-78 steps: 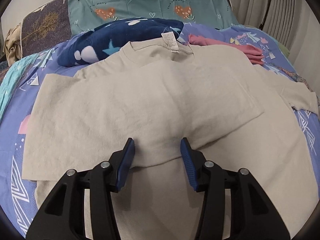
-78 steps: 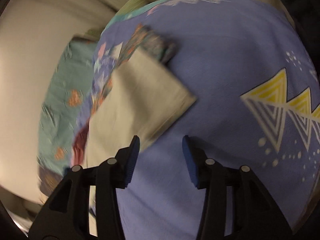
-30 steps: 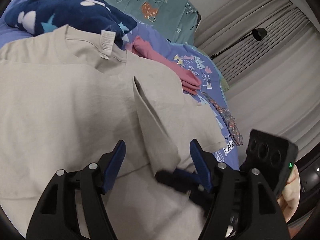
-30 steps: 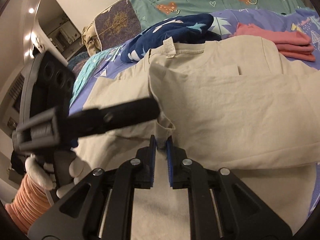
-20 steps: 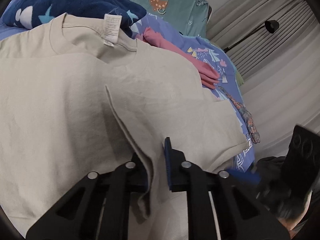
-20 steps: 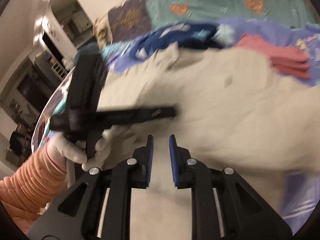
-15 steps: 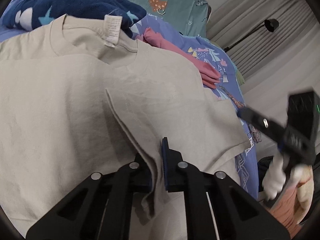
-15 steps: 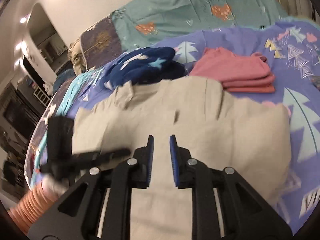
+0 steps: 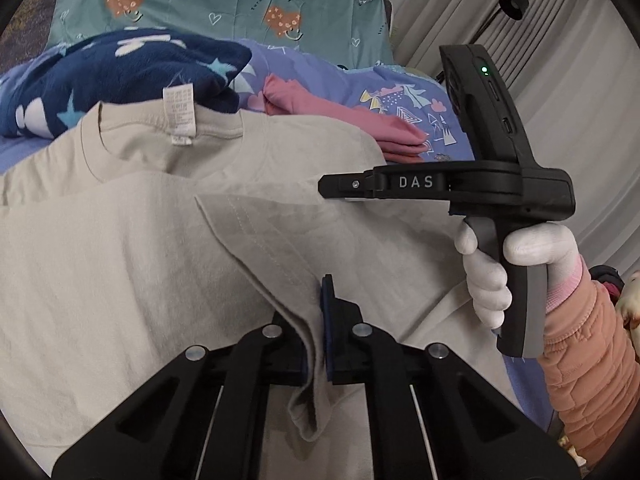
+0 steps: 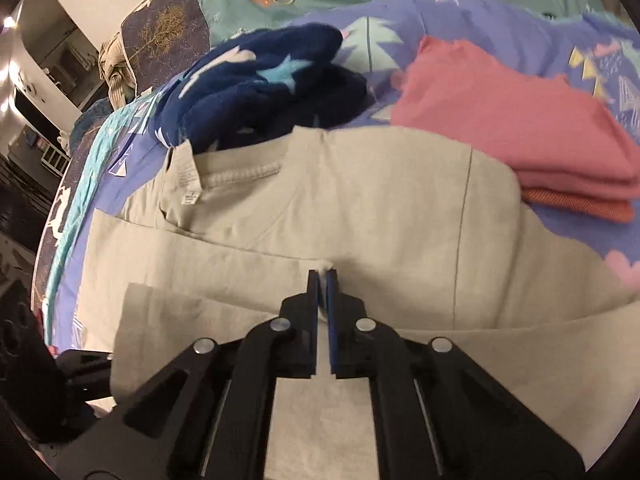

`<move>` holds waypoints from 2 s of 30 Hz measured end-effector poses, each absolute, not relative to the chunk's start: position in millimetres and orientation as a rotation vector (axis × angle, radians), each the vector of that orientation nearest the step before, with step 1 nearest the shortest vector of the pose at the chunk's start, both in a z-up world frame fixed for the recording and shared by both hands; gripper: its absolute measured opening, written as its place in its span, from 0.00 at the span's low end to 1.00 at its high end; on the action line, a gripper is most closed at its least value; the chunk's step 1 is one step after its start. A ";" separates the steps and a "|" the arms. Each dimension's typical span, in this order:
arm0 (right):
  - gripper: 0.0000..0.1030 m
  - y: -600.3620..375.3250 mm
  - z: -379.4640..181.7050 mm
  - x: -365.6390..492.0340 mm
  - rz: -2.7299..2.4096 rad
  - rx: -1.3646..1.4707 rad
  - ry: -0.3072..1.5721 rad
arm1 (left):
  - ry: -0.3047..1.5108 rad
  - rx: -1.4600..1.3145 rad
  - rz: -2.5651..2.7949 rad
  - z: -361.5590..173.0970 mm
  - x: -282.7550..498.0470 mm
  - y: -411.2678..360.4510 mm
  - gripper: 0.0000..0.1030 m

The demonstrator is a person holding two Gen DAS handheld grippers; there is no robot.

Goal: Fold small clothes

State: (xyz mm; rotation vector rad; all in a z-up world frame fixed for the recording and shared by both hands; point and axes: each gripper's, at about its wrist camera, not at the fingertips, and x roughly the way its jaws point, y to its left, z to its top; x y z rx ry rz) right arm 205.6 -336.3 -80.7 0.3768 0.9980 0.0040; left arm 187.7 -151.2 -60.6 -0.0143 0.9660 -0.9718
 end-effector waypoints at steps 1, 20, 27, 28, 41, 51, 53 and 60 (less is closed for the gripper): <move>0.03 -335.3 -75.0 201.8 0.000 0.363 0.983 | 0.957 -0.022 -0.977 -56.9 185.9 -147.8 0.04; 0.23 -360.0 -46.3 166.5 -0.186 0.285 0.902 | 0.889 -0.075 -0.925 -11.8 196.4 -87.4 0.03; 0.25 -328.7 -12.9 127.0 -0.065 0.254 0.816 | 0.842 -0.113 -0.918 11.3 200.5 -73.3 0.03; 0.26 -323.7 -10.6 119.7 -0.037 0.257 0.809 | 0.829 -0.118 -0.917 18.3 202.3 -70.8 0.03; 0.36 -280.7 -52.7 56.2 0.109 0.205 0.895 | 0.701 -0.120 -0.827 79.4 217.2 -19.0 0.03; 0.36 -311.5 -84.7 47.9 -0.016 0.355 0.934 | 0.832 -0.042 -0.563 7.4 239.4 46.6 0.18; 0.39 -312.0 -82.8 46.3 -0.021 0.350 0.932 | 0.824 -0.056 -0.529 3.2 240.9 63.5 0.22; 0.40 -305.8 -68.8 45.9 -0.025 0.325 0.901 | 0.891 -0.097 -0.448 -31.6 245.2 101.1 0.25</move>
